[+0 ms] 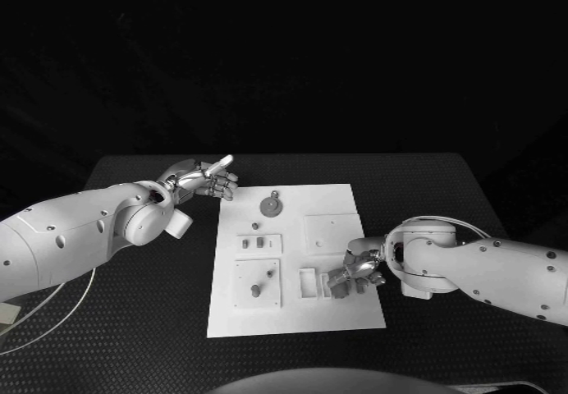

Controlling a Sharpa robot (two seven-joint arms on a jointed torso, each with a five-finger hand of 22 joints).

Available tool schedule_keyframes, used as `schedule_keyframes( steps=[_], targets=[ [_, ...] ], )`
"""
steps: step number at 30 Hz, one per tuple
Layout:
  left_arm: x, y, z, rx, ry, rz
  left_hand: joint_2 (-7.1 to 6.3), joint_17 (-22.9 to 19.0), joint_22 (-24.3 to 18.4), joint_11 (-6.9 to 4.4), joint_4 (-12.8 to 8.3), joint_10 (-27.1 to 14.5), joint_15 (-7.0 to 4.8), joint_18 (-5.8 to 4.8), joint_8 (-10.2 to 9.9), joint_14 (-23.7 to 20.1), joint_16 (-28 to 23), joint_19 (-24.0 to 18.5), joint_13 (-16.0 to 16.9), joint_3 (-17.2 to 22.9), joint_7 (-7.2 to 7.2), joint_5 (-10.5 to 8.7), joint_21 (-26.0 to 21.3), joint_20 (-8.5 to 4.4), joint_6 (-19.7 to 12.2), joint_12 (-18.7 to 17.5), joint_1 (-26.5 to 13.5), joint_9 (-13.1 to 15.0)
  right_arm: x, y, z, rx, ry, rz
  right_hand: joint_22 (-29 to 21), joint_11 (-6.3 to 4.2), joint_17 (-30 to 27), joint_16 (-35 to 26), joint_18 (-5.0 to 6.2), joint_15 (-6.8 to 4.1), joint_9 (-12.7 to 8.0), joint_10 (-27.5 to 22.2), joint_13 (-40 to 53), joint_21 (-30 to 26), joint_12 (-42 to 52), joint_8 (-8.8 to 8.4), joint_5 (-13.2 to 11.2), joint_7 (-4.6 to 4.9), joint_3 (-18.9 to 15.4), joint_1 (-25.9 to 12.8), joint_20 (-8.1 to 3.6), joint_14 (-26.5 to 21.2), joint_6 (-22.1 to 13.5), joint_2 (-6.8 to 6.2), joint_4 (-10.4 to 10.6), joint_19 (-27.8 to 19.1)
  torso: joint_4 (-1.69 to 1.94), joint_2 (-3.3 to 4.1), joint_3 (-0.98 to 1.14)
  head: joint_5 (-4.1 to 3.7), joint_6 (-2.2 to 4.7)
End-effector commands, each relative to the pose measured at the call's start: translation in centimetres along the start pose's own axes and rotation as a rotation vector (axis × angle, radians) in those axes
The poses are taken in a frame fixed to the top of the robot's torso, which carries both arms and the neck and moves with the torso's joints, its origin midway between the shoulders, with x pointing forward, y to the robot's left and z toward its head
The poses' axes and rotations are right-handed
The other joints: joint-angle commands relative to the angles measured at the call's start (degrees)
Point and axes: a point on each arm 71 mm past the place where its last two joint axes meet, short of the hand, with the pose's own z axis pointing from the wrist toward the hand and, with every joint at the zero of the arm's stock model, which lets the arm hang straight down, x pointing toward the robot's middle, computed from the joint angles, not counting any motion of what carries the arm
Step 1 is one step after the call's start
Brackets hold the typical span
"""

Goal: Assemble the parts on the task board

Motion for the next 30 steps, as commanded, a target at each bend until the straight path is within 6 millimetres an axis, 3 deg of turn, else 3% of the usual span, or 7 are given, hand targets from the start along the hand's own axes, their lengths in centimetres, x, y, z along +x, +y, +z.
schedule_keyframes(
  steps=[1,13,30],
  targets=[
    [0.1,-0.1,0.1,0.009,0.015,-0.011,0.08,0.08,-0.10,-0.07,-0.04,-0.15,0.01,0.98,0.23,0.44,-0.23,0.07,-0.06,-0.43,0.44,-0.25,0.01,0.03,-0.27,0.04,0.58,-0.07,-0.4,0.2,-0.3,-0.013,0.005,0.034,0.89,-0.24,-0.06,0.34,2.60,0.08,0.21,0.34,0.09,0.29,0.27,0.17,0.22,0.05,7.91,-0.67,0.13,0.07,0.34,-0.06,-8.32,0.14,0.00,-0.02,-0.04,-0.07,0.03],
    [0.3,-0.1,0.1,0.004,0.022,-0.013,1.01,0.42,-0.11,-0.07,-0.05,-0.11,0.02,0.93,0.27,0.57,-0.64,0.09,-0.10,-1.79,0.44,-0.25,0.01,0.04,-0.21,0.04,1.94,-0.22,-2.8,1.9,-1.3,-0.068,-0.039,0.095,0.84,-0.25,-0.11,0.34,2.60,0.07,0.27,0.39,0.12,0.26,0.28,0.03,0.23,0.04,8.57,-1.46,0.16,0.11,0.47,0.02,-9.07,0.27,0.06,-0.01,-0.08,-0.08,0.09],
    [0.4,-0.1,0.1,-0.008,0.030,-0.014,1.75,0.69,-0.14,-0.02,-0.04,-0.19,0.07,0.88,0.27,0.60,-1.01,0.03,-0.15,-2.97,0.47,-0.25,-0.02,0.08,-0.26,0.01,2.65,-0.36,-1.9,2.9,0.5,-0.072,0.055,0.120,0.79,-0.18,-0.22,0.20,2.60,0.13,0.28,0.23,0.10,0.10,0.17,-0.21,0.23,0.11,8.97,-2.33,0.25,0.05,0.35,-0.34,-9.28,0.16,0.13,0.00,-0.11,0.11,0.32]
  ],
)
